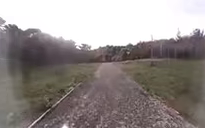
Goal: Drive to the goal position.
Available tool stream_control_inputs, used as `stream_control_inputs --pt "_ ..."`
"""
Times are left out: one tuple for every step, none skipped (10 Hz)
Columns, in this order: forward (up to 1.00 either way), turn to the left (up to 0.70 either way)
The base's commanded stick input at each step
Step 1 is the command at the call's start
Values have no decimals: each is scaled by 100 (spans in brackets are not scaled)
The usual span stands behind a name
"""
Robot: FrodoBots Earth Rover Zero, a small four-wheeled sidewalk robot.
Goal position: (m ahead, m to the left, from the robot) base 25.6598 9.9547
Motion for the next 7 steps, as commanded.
stream_control_inputs --pt "70 0" --pt "70 0" --pt "70 0" --pt "70 0" --pt "70 0" --pt "70 0" --pt "70 0"
